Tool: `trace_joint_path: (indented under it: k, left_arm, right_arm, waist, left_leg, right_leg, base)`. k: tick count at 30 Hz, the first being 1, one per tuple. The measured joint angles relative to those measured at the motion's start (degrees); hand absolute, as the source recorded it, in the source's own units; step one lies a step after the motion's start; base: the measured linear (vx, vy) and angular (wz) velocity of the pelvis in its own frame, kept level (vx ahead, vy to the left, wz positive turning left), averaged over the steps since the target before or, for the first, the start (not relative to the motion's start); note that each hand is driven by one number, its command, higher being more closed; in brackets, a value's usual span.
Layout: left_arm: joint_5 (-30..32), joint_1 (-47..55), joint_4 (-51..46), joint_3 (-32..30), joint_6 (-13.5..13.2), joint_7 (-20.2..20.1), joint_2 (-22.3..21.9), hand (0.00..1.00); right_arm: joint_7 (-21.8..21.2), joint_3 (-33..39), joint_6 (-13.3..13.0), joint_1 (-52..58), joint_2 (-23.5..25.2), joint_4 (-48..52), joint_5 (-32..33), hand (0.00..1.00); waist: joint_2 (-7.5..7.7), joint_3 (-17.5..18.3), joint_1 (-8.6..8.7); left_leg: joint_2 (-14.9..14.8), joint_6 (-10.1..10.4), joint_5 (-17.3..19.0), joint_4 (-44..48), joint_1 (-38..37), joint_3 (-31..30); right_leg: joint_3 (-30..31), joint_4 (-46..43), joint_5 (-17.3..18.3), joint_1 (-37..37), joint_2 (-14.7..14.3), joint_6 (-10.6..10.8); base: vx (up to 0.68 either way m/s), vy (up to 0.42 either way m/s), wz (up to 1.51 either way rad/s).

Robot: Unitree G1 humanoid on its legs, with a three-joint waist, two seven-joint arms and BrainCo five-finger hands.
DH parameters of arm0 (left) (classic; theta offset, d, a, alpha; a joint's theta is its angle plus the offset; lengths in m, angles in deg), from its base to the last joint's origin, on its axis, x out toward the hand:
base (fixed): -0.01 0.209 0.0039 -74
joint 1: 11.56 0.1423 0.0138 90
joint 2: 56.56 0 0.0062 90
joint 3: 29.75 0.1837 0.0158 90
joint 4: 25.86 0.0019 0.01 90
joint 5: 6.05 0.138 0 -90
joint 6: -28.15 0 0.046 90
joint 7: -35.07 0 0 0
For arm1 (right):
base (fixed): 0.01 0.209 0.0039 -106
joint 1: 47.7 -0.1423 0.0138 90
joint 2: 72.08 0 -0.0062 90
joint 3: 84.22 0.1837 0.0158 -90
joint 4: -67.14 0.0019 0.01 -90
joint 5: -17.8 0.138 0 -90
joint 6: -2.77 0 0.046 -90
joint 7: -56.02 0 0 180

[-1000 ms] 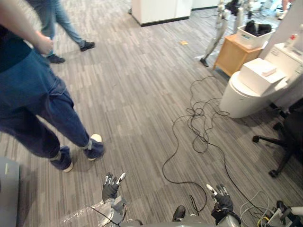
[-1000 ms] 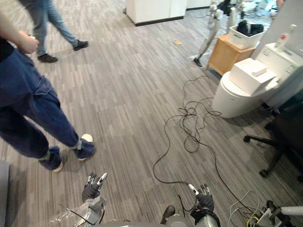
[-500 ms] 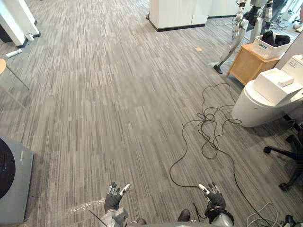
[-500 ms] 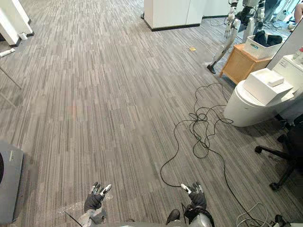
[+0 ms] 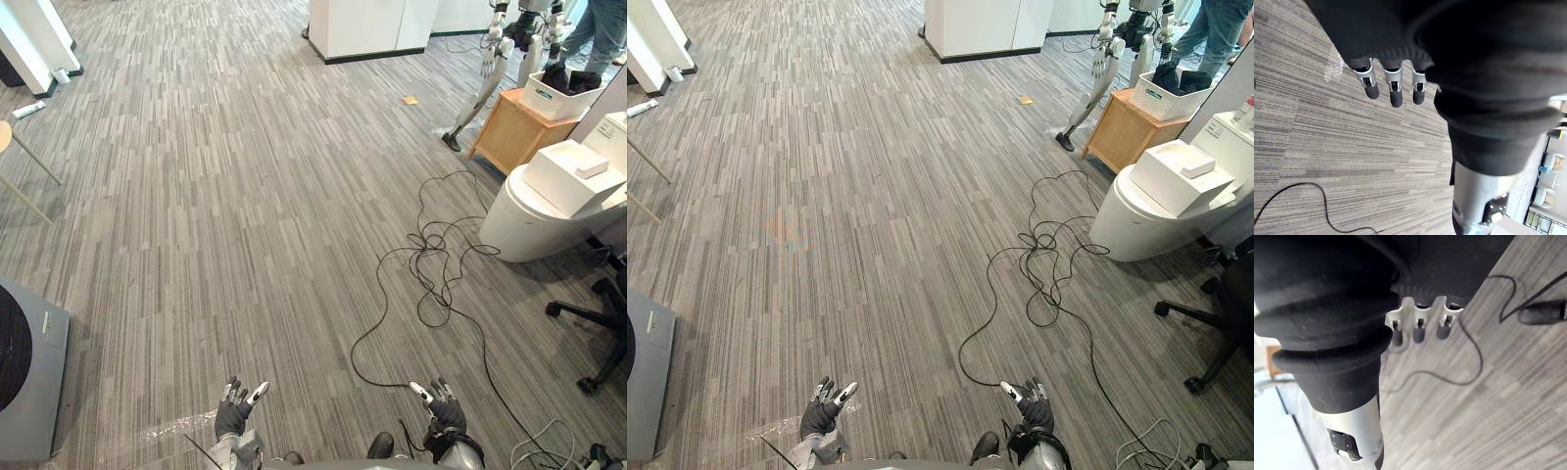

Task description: Organize washtable

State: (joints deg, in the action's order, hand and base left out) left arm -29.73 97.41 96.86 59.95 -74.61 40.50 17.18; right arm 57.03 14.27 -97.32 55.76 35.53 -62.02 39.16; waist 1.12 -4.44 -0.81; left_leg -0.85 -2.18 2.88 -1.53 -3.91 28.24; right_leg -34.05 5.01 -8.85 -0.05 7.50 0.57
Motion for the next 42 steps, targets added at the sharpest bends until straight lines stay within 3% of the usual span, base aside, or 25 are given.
trace_joint_path:
  k: [6, 9, 12, 15, 16, 18, 20, 21, 23, 25, 26, 27, 28, 29, 30, 32, 34, 35, 36, 37, 38, 39, 40, 41, 42]
  left_arm:
    - [1.98, 0.02, 0.12, -0.06, -0.01, 0.37, -0.11, 0.00]
    - [1.87, 0.01, -0.19, -0.04, -0.03, 0.96, -0.21, 0.00]
    - [1.68, 0.05, -1.44, -0.05, -0.01, 0.96, 0.10, 0.00]
    - [1.67, 0.34, -5.60, 0.78, -0.01, 0.96, 1.05, 0.00]
    - [1.66, -0.13, -6.48, 1.22, -0.03, 0.94, 1.05, 0.00]
    - [1.67, -1.14, -7.76, 2.53, -0.04, 0.89, 1.53, 0.00]
    - [1.74, -2.53, -8.56, 2.65, -0.09, 0.81, 2.28, 0.00]
    - [1.76, -4.05, -8.50, 2.64, -0.12, 0.83, 2.67, 0.00]
    - [1.89, -6.19, -8.37, 3.04, -0.37, 0.91, 2.72, 0.00]
    - [1.98, -6.83, -8.43, 4.66, -1.06, 0.91, 2.31, 0.00]
    - [1.98, -5.65, -8.72, 5.04, -1.46, 0.87, 1.87, 0.00]
    - [1.83, -5.03, -9.05, 4.58, -1.78, 0.75, 2.20, 0.00]
    - [1.56, -4.88, -9.30, 4.56, -1.48, 0.79, 0.84, 0.00]
    - [1.56, -4.25, -9.58, 4.49, -1.48, 0.76, 0.33, 0.00]
    - [1.54, -3.67, -9.77, 4.25, -1.52, 0.76, -0.31, 0.00]
    - [1.20, -4.03, -9.95, 4.45, -1.46, -0.12, -0.35, 0.00]
    - [-0.62, -4.30, -13.55, 4.32, -1.51, -0.98, -0.46, 0.00]
    - [-0.88, -4.27, -14.56, 4.36, -1.56, -1.38, -0.53, 0.00]
    - [-1.90, -4.01, -16.15, 4.41, -1.58, -1.74, -0.66, 0.00]
    - [-3.04, -3.36, -17.71, 4.22, -1.56, -1.67, -0.80, 0.00]
    - [-3.42, -2.75, -18.26, 4.31, -1.58, -1.66, -0.87, 0.00]
    - [-4.17, -1.16, -19.17, 4.67, -1.62, -1.60, -1.22, 0.00]
    - [-4.85, -0.10, -18.36, 4.68, -1.37, -1.54, -1.06, 0.00]
    - [-4.94, -0.06, -18.25, 4.69, -1.13, -1.57, -1.13, 0.00]
    - [-4.99, -0.17, -18.53, 4.43, -1.13, -1.71, -0.88, 0.00]
  right_arm:
    - [0.07, -0.62, -0.07, -0.78, -1.60, 0.22, -2.73, 0.00]
    - [0.10, -0.59, -0.08, -0.60, -2.34, 0.29, -3.02, 0.00]
    - [0.12, -0.62, -0.08, -0.39, -2.68, 0.31, -3.02, 0.00]
    - [0.09, -0.67, -0.04, -0.67, -2.51, 0.68, -2.98, 0.00]
    - [0.07, -0.62, -0.06, -0.82, -2.57, 2.12, -2.86, 0.00]
    - [0.01, -0.63, -0.12, -0.72, -2.58, 3.96, -2.82, 0.00]
    - [0.05, -0.70, -0.34, -0.51, -2.12, 5.30, -2.82, 0.00]
    - [0.10, -1.38, -0.40, -0.34, -2.01, 5.40, -2.85, 0.00]
    - [0.00, -2.15, -0.44, 1.17, -1.72, 7.17, -2.98, 0.00]
    - [-0.08, -2.66, -0.49, 3.60, -2.16, 8.65, -3.11, 0.00]
    - [-0.12, -3.16, -0.52, 4.78, -2.61, 8.79, -3.25, 0.00]
    - [-0.12, -4.31, -0.52, 5.01, -3.00, 8.57, -3.54, 0.00]
    - [-0.12, -4.75, -0.57, 4.56, -4.58, 9.10, -3.65, 0.00]
    - [-0.12, -4.98, -0.73, 3.91, -5.25, 9.40, -3.65, 0.00]
    - [-0.08, -5.01, -0.84, 2.11, -5.56, 9.73, -3.50, 0.00]
    - [0.07, -4.82, -0.85, -0.76, -5.69, 9.60, -2.42, 0.00]
    - [-0.02, -5.00, -0.95, -3.37, -6.04, 9.64, -0.89, 0.00]
    - [-0.01, -5.11, -1.04, -4.13, -6.32, 9.58, -0.53, 0.00]
    - [-0.03, -5.58, -1.44, -6.09, -6.82, 8.94, -0.47, 0.00]
    - [-0.03, -5.72, -1.85, -7.97, -7.20, 8.55, -0.49, 0.00]
    - [-0.03, -6.27, -2.11, -8.32, -7.16, 8.53, -0.50, 0.00]
    - [0.01, -7.89, -2.48, -8.44, -7.68, 8.24, -0.48, 0.00]
    - [0.00, -9.05, -2.48, -8.30, -6.77, 6.33, -0.48, 0.00]
    - [-0.04, -9.15, -2.34, -8.13, -6.13, 5.72, -0.48, 0.00]
    - [0.01, -9.04, -2.34, -7.46, -4.62, 5.57, -0.41, 0.00]
  waist:
    - [-0.09, -0.21, -0.15]
    - [-0.10, -0.28, -0.03]
    - [0.50, -0.71, 0.29]
    - [1.93, -3.75, 1.67]
    - [0.65, -5.47, 1.83]
    - [-0.84, -6.72, 1.98]
    - [-1.24, -7.49, 2.29]
    - [0.00, -7.95, 2.87]
    - [1.06, -8.05, 3.27]
    - [0.53, -7.44, 3.40]
    - [-0.55, -5.83, 3.19]
    - [0.15, -5.22, 3.36]
    - [-3.22, -4.94, 2.97]
    - [-4.45, -4.77, 2.60]
    - [-4.61, -5.20, 1.57]
    - [-3.77, -5.83, 1.40]
    - [-1.07, -6.86, 0.06]
    - [-0.60, -6.93, -0.50]
    - [-0.32, -6.87, -1.66]
    - [-0.50, -6.81, -2.89]
    - [-0.96, -6.62, -3.46]
    - [-1.68, -6.29, -3.65]
    - [0.13, -5.20, -3.70]
    - [0.68, -4.77, -3.49]
    - [2.35, -3.77, -2.91]
  left_leg:
    - [0.29, 0.87, -1.36, -2.69, 0.98, -0.82]
    - [0.86, 0.64, -1.15, -3.35, 1.89, -1.43]
    - [1.51, 0.51, -1.01, -3.58, 2.96, -1.44]
    - [2.21, -0.57, -0.28, -3.60, 1.01, -2.58]
    - [0.68, -1.08, 0.24, -2.29, 0.76, -3.42]
    - [-2.46, -0.54, 2.63, 1.17, 1.97, -3.80]
    - [-3.80, 0.82, 4.65, 2.88, 1.90, -4.72]
    - [-3.77, 2.02, 5.69, 3.07, 0.58, -5.89]
    - [-3.49, 3.80, 7.68, 3.37, -1.61, -7.94]
    - [-5.63, 6.48, 11.63, 6.20, -3.38, -9.50]
    - [-8.07, 7.79, 12.75, 10.26, -3.90, -9.60]
    - [-11.80, 8.61, 15.03, 24.54, 0.34, -9.43]
    - [-18.49, 7.87, 11.56, 39.16, 6.55, -10.19]
    - [-21.14, 7.44, 7.29, 44.98, 9.09, -11.57]
    - [-23.35, 7.13, 5.07, 53.38, 12.78, -13.15]
    - [-21.99, 6.78, 9.56, 59.12, 18.12, -12.03]
    - [-17.65, 3.22, 12.46, 52.85, 23.90, -6.80]
    - [-16.35, 3.39, 12.32, 49.26, 26.01, -6.14]
    - [-13.89, 5.04, 10.69, 37.86, 29.45, -6.16]
    - [-12.79, 7.75, 6.60, 25.10, 31.35, -6.18]
    - [-12.96, 8.34, 4.63, 20.47, 31.94, -6.21]
    - [-13.43, 7.34, 0.99, 16.72, 32.60, -6.27]
    - [-12.90, 2.70, -4.79, 21.68, 32.19, -6.85]
    - [-12.46, 1.75, -5.09, 23.36, 32.10, -7.05]
    - [-10.65, -1.33, -2.23, 25.41, 31.18, -6.12]
  right_leg:
    - [4.19, -2.15, 0.39, -2.45, 0.86, 0.53]
    - [6.13, -5.47, 3.45, -5.29, 1.79, 1.89]
    - [7.39, -14.99, 9.55, -10.50, 4.67, 3.53]
    - [7.65, -23.40, 10.12, -12.52, 8.24, 4.09]
    - [7.47, -27.62, 11.16, -14.60, 8.49, 3.18]
    - [6.80, -25.43, 12.05, -16.66, 7.60, 1.77]
    - [5.81, -18.69, 10.32, -19.33, 8.79, 3.75]
    - [5.66, -14.62, 9.28, -19.52, 9.36, 5.40]
    - [7.24, -13.85, 8.13, -20.50, 10.62, 7.52]
    - [11.70, -21.37, 8.75, -22.00, 9.04, 6.52]
    - [12.06, -23.93, 10.47, -21.48, 6.15, 4.35]
    - [13.43, -24.95, 10.51, -19.75, 3.47, 0.36]
    - [11.73, -23.92, 10.69, -16.67, -0.07, -1.77]
    - [11.41, -22.45, 11.49, -14.65, -1.71, -2.60]
    - [12.11, -19.36, 12.30, -10.75, -3.92, -3.02]
    - [13.41, -13.47, 12.98, -3.94, -4.95, -3.23]
    - [16.24, -6.59, 13.35, 5.07, -4.71, -3.46]
    - [16.71, -5.63, 13.45, 6.25, -4.62, -3.60]
    - [17.33, -4.71, 13.81, 7.66, -4.53, -3.39]
    - [18.40, -4.39, 14.93, 9.10, -4.42, -2.47]
    - [19.32, -4.03, 15.80, 10.31, -4.74, -1.16]
    - [20.42, -4.02, 18.54, 13.37, -5.03, 2.58]
    - [20.82, -6.37, 21.19, 14.78, -2.45, 4.50]
    - [20.89, -9.14, 21.41, 14.29, -1.12, 4.74]
    - [21.48, -18.84, 21.36, 10.28, 2.67, 4.70]
  base:
    - [-0.07, 0.071, 0.05]
    - [-0.06, 0.069, -0.06]
    - [0.04, 0.074, 0.01]
    - [0.15, 0.022, 0.20]
    - [0.15, 0.005, 0.24]
    - [0.22, 0.017, 0.10]
    - [0.31, -0.018, 0.18]
    - [0.38, -0.112, 0.48]
    - [0.46, -0.196, 0.61]
    - [0.46, -0.312, 0.58]
    - [0.58, -0.435, 0.55]
    - [0.72, -0.512, 0.43]
    - [0.62, -0.423, 0.23]
    - [0.65, -0.357, -0.24]
    - [0.67, -0.331, -0.33]
    - [0.66, -0.298, -0.13]
    - [0.64, -0.203, -0.08]
    - [0.63, -0.118, -0.47]
    - [0.61, -0.049, -0.85]
    - [0.61, -0.005, -1.02]
    - [0.75, 0.115, -1.13]
    - [0.78, 0.196, -1.07]
    - [0.78, 0.235, -0.91]
    - [0.66, 0.272, -0.57]
    - [0.54, 0.255, -0.22]
